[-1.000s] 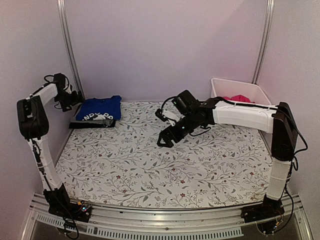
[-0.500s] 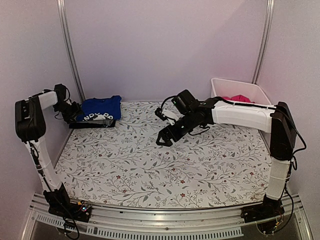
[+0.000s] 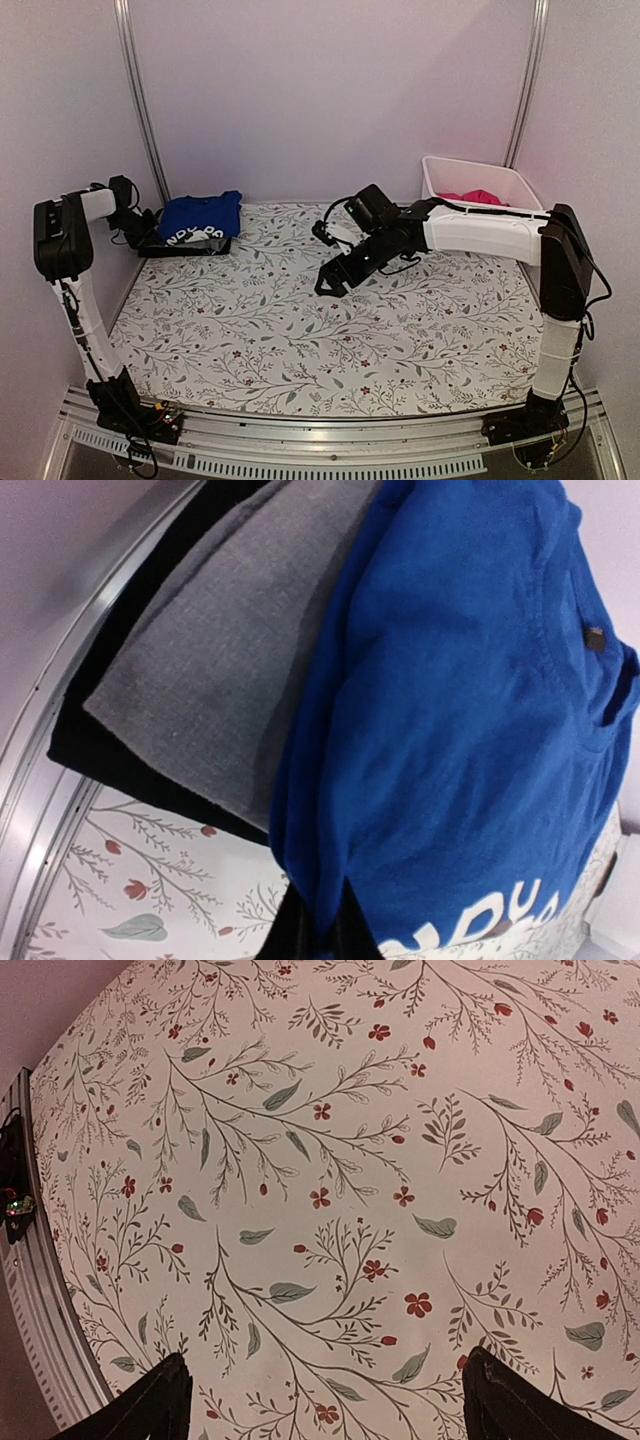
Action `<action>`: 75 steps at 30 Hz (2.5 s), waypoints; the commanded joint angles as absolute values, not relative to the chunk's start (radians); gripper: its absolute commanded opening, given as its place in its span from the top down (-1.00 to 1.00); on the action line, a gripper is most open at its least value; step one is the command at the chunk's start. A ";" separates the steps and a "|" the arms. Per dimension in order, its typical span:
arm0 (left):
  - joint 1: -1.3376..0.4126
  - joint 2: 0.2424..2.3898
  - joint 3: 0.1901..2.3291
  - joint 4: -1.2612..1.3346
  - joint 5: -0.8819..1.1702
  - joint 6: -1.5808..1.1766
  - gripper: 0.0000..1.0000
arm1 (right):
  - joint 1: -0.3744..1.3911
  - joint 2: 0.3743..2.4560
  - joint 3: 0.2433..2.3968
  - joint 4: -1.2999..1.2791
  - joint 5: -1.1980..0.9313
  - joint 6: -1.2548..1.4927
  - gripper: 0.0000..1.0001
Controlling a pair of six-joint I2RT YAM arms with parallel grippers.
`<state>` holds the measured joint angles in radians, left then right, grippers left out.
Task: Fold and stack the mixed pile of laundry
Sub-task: Adjust the square-folded T-shirt at the corner of the board, then pick up the crumpled trousers from the bin.
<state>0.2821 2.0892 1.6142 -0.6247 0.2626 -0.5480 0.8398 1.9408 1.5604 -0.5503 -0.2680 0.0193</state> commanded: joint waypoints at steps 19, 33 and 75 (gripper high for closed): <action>0.322 2.126 1.700 -0.655 0.134 -0.476 0.72 | 0.817 1.900 1.532 -0.532 -0.267 0.011 -0.88; 0.204 1.900 1.676 -0.638 -0.047 -0.334 -0.99 | 0.725 1.840 1.583 -0.528 -0.217 0.012 -0.98; -0.327 1.645 1.475 -0.283 0.179 -0.306 -0.99 | -0.138 2.409 2.447 -0.744 -0.111 0.130 -0.98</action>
